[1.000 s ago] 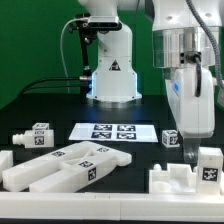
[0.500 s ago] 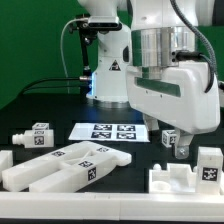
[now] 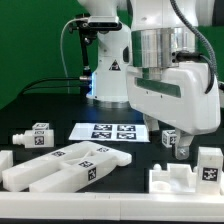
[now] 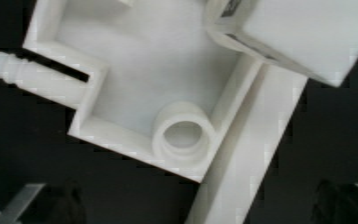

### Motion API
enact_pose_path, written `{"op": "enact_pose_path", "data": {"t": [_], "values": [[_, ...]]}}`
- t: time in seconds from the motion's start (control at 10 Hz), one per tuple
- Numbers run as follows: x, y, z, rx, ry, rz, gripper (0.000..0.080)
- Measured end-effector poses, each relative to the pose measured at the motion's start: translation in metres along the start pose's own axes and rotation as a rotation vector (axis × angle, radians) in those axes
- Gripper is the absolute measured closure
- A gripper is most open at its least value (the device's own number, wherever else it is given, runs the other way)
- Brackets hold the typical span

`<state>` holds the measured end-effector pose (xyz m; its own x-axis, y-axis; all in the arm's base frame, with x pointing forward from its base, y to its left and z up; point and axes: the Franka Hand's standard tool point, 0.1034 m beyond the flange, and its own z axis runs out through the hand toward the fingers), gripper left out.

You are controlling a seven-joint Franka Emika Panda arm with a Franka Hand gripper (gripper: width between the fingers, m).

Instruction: Assemble chair

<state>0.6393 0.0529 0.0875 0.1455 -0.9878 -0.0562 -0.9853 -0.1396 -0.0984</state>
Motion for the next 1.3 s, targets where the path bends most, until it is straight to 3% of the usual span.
{"op": "enact_pose_path", "data": {"t": [0.1,0.2,0.3,0.4,0.6,0.8,1.2,1.3], "values": [[0.0,0.0,0.0,0.0,0.0,0.0,0.0151],[0.005,0.001,0.0,-0.001,0.002,-0.171,0.0151],[0.015,0.005,-0.001,0.005,0.007,-0.392,0.0151],[0.02,0.007,-0.004,0.007,-0.001,-0.383,0.0151],[0.043,0.012,-0.014,0.019,-0.004,-0.622,0.0151],[0.053,0.012,-0.014,0.034,0.03,-0.791,0.0151],[0.057,0.014,-0.014,0.022,0.039,-1.066,0.0151],[0.065,0.027,-0.014,0.016,0.051,-1.204,0.0151]]}}
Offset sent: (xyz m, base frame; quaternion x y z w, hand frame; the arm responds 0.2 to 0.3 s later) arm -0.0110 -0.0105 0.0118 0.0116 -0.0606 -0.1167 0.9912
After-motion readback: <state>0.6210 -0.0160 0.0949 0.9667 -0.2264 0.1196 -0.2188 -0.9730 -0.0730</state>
